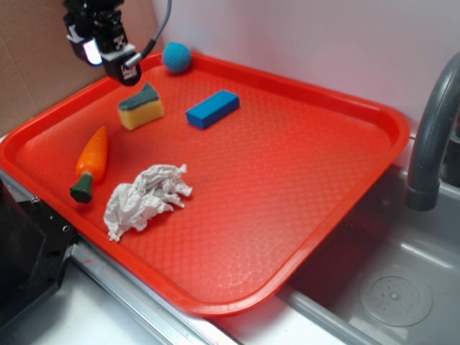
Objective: Grab the green sponge.
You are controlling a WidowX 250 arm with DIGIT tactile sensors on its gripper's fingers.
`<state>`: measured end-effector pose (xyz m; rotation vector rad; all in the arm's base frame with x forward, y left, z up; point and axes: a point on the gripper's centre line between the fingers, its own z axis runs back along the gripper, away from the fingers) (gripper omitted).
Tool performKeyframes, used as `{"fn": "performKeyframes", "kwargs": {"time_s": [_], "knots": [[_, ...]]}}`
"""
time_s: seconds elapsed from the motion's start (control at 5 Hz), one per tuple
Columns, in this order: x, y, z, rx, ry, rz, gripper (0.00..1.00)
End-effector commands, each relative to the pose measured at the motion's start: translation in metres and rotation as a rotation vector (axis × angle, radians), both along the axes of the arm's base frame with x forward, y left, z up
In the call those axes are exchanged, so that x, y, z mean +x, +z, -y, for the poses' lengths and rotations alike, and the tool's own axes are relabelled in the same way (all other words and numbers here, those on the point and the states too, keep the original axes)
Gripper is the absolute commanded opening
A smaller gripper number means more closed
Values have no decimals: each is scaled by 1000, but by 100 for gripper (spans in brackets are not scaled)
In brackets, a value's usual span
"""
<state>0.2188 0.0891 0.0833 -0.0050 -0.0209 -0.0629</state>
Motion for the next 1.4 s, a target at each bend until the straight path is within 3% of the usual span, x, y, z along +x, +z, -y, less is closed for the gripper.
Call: {"fn": "performKeyframes", "kwargs": {"time_s": [0.0, 0.2, 0.4, 0.6, 0.8, 1.2], "knots": [[28, -43, -5, -10, 48, 76, 100], [35, -67, 0, -48, 59, 62, 100], [37, -70, 2, -38, 64, 38, 0], [33, -58, 1, -16, 69, -4, 0], [20, -8, 16, 58, 58, -16, 0], [-14, 91, 61, 56, 192, 26, 0]]}}
